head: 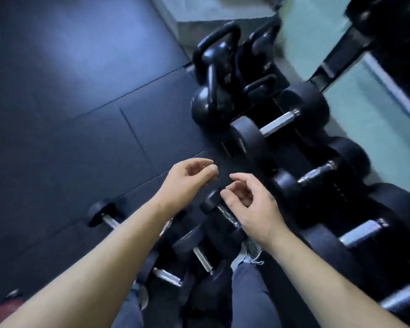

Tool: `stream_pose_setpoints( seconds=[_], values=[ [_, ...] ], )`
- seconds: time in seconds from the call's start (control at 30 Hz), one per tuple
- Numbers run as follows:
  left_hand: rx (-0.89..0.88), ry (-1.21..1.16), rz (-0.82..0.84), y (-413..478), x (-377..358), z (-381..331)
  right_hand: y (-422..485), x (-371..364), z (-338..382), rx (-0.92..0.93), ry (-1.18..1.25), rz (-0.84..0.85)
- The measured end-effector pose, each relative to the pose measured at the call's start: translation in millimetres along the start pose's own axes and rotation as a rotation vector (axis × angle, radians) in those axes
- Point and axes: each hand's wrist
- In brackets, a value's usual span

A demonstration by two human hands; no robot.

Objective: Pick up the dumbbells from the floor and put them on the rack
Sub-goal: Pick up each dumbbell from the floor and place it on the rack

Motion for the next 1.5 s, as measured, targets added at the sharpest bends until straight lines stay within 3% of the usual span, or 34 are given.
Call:
stream_pose_setpoints(
  seconds=[0.33, 0.5, 0.67, 0.87, 1.13, 1.37, 1.5],
  values=[
    [0.355, -0.196, -0.261, 43, 132, 277, 48, -197, -157, -0.175, -0.148, 0.32],
    [0.41, -0.147, -0.281, 80, 158, 388, 56, -284, -241, -0.309, -0.176, 0.255],
    [0.423, -0.046, -0.186, 141, 168, 471, 57, -367, -328, -0.535, -0.105, 0.057],
    [0.368, -0.002, 0.012, 225, 153, 514, 78, -429, -395, -0.667, -0.026, -0.096],
    [0.49, -0.188, 0.353, 259, 144, 542, 85, -451, -437, -0.62, -0.056, -0.137],
    [0.533, -0.138, 0.369, 265, 154, 549, 83, -446, -438, -0.586, 0.022, -0.098],
    [0.439, -0.029, 0.4, 266, 162, 566, 87, -439, -437, -0.607, 0.077, -0.125]
  ],
)
Point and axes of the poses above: each hand's wrist, its own y-axis towards the middle knuckle, its own x-axis out of the back of the hand, z = x × y, and after that the axes turned 7 degrees about x, right-handed
